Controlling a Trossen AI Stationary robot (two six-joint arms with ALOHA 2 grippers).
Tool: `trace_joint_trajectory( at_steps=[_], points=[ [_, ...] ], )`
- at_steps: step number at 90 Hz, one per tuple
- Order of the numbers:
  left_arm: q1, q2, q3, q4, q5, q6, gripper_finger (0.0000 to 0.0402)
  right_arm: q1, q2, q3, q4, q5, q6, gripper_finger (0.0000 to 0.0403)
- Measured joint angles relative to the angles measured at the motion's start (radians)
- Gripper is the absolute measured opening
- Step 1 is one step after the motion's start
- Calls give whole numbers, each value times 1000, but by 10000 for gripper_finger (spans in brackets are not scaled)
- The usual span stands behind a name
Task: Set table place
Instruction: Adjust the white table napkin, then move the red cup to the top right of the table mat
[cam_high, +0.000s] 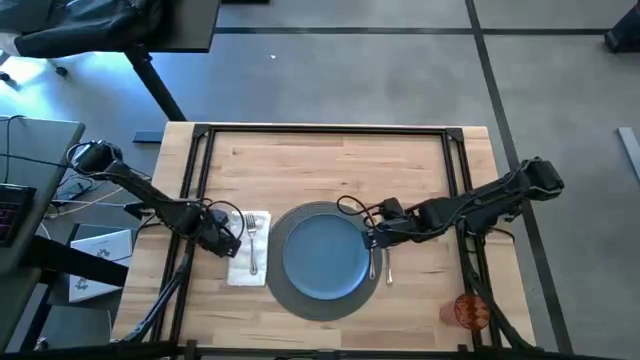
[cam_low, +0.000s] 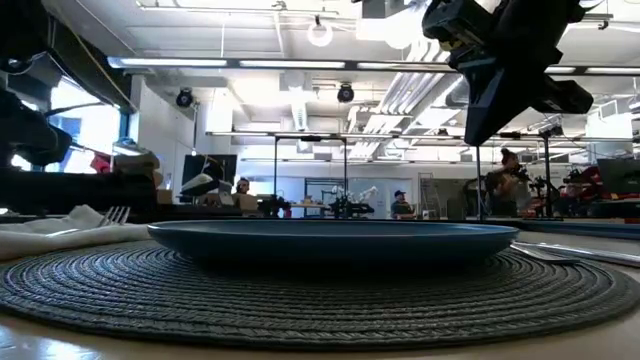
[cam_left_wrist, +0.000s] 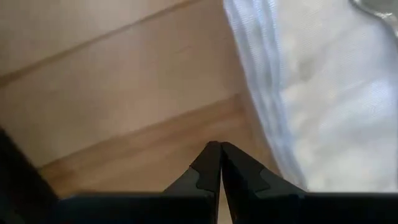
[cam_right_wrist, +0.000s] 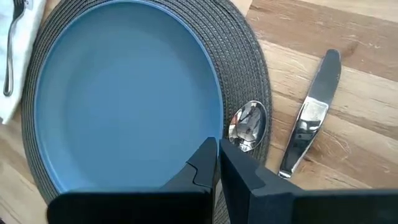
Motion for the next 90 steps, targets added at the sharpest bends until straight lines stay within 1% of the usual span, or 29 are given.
trace_joint_trajectory(
  at_steps=[20, 33, 41, 49, 55, 63, 69, 78, 82, 90],
  points=[
    [-1, 2, -3, 44, -74, -18, 0, 0, 0, 0, 0, 4, 0, 2],
    [0, 5, -6, 96, -153, -24, 0, 0, 0, 0, 0, 16, 0, 2],
    [3, 5, -7, 113, -222, -44, 0, 0, 0, 0, 0, 16, 0, 2],
    [4, 5, -7, 131, -245, -65, 0, 0, 0, 0, 0, 17, 0, 2],
    [14, 9, -6, 140, -233, -99, 0, 0, 0, 0, 0, 19, 0, 2],
    [14, 9, -3, 121, -219, -103, 0, 0, 0, 0, -1, 18, 0, 2],
    [14, 7, 19, 59, -200, -103, 0, 0, -1, 1, -7, 8, 0, 2],
    [10, -3, 67, -46, -161, -76, 0, 0, -6, 38, -71, 3, 0, 2],
    [6, -7, 77, -57, -125, -49, 0, 3, -7, 68, -122, 3, 0, 2],
    [-5, -8, 76, -25, -1, -22, 0, 7, -7, 134, -251, 12, -4, 2]
  ],
)
